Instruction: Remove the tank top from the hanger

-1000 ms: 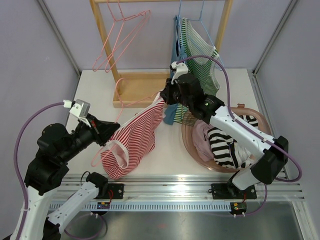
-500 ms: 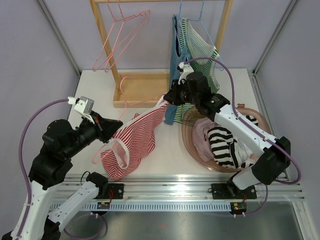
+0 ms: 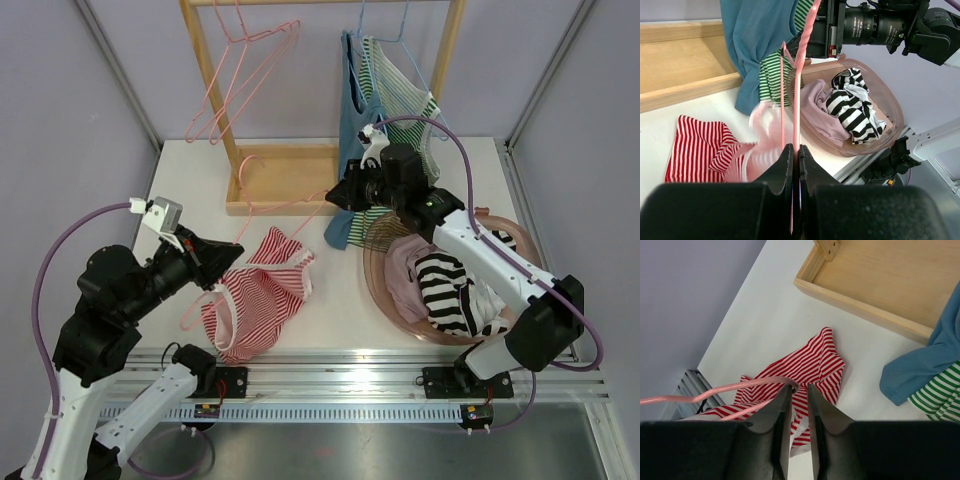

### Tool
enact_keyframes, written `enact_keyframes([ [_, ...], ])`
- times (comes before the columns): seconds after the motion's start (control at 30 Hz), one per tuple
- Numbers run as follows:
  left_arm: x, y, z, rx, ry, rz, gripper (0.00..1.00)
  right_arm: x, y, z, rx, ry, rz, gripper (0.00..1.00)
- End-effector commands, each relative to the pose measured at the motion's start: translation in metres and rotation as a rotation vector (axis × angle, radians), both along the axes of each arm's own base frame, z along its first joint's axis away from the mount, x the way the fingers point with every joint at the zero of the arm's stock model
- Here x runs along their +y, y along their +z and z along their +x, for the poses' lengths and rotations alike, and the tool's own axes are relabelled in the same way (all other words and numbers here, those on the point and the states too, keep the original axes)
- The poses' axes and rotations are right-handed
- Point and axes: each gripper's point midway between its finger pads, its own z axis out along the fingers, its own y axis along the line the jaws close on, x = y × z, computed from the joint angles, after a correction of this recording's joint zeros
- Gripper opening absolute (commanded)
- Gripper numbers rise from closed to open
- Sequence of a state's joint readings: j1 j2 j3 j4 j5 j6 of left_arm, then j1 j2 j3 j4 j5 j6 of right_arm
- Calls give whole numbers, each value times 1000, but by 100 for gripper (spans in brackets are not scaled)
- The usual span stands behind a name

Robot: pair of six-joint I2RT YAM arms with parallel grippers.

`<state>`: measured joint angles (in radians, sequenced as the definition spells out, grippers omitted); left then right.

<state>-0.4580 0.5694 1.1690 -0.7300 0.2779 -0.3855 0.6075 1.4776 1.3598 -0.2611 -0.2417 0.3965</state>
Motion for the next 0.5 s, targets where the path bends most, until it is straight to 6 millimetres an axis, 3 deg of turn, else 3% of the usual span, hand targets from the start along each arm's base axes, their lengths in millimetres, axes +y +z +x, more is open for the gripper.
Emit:
enact_keyframes([
  [0.0,-1,36,-5,-128,-17,-64,0,-1,0,6,3,-2,25,23],
  [0.1,-2,37,-3,-134,-14,-81,0,5,-5,2,34,30,38,25],
  [0.2,-6,46,-1,-156,-21,-128,0,7,-1,-7,23,54,86,47],
  [0.23,-7,50,2,-166,-17,-149,0,5,9,-14,3,66,110,63],
  [0.27,-7,50,6,-168,-7,-157,0,6,8,-20,0,93,129,70],
  [0.3,-6,56,9,-188,7,-172,0,4,21,-29,-27,112,156,87],
  [0.37,-5,60,16,-195,31,-184,0,4,22,-43,-44,159,187,99],
  [0.4,-6,62,22,-202,46,-191,0,-1,34,-52,-77,170,212,100],
  [0.47,-7,67,26,-207,53,-206,0,0,41,-68,-120,236,255,99],
])
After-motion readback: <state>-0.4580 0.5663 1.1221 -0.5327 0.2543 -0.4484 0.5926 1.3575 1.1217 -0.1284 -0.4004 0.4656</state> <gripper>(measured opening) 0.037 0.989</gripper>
